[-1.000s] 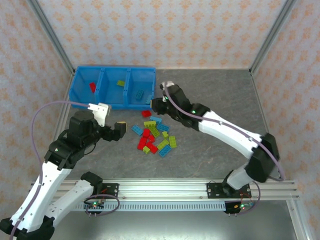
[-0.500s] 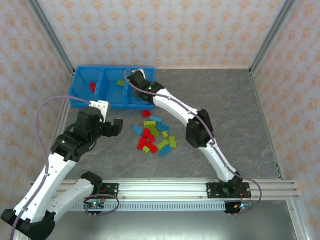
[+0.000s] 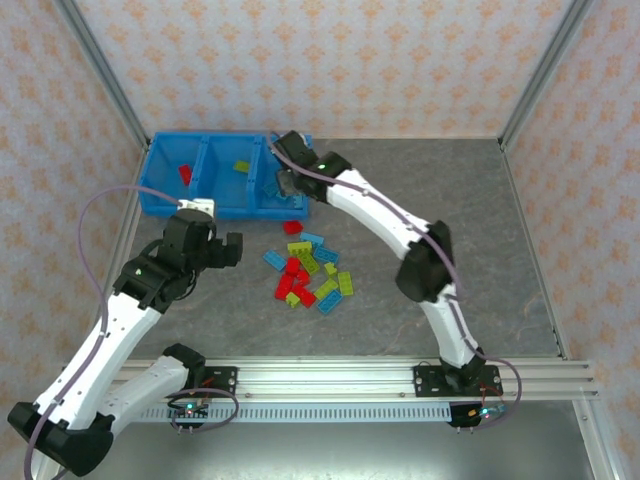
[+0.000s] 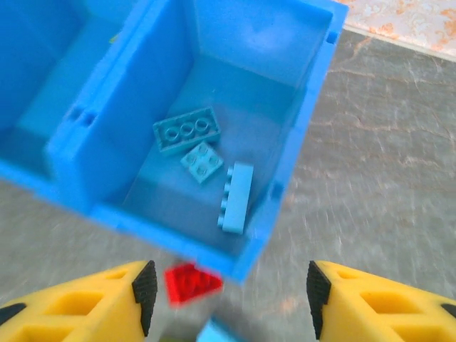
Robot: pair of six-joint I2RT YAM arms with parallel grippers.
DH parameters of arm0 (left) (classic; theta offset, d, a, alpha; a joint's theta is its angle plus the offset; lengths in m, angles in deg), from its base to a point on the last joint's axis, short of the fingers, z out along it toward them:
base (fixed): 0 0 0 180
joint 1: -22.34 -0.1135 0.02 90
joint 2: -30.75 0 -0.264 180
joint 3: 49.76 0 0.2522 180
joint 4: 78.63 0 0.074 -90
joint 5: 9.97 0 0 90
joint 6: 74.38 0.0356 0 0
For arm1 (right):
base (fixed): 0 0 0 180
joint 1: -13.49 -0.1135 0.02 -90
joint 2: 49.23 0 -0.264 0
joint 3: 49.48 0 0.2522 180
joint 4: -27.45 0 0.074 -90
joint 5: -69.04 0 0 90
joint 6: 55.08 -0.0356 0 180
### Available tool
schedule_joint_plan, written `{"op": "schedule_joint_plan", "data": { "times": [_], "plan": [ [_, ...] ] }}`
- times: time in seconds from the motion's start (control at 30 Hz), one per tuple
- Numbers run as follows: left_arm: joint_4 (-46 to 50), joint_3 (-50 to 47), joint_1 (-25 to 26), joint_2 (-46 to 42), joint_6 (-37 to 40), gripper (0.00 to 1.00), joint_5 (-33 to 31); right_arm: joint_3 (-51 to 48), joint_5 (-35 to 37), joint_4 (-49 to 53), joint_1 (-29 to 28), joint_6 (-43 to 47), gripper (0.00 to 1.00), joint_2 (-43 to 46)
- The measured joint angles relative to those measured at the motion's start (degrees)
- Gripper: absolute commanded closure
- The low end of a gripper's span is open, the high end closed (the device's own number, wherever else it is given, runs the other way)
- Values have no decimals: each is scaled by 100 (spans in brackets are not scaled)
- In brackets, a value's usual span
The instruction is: Sort the legos into containers by color
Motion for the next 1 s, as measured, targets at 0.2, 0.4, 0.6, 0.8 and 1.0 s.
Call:
{"op": "schedule_joint_plan", "data": {
  "times": [0.2, 0.4, 0.6, 0.8, 1.0],
  "plan": [
    [-260, -177, 0, 420, -2157, 5, 428, -2612, -1040, -387, 0, -173, 24, 2914],
    [-855, -304, 293, 1886, -3576, 12, 1303, -4964, -1827, -883, -22, -726, 3, 4920],
    [-1008, -37, 577, 3274, -4472, 16, 1296, -6277, -2044, -1029, -22, -1432, 1, 5635],
    [-1093, 446, 575, 4328, -4892, 22, 1235, -6354, -2037, -1032, -22, -1709, 1, 5949],
    [-1224, 612, 573, 4975, -4927, 34, 1233, -6354, -2002, -990, -22, -1838, 1, 5976]
  ]
}}
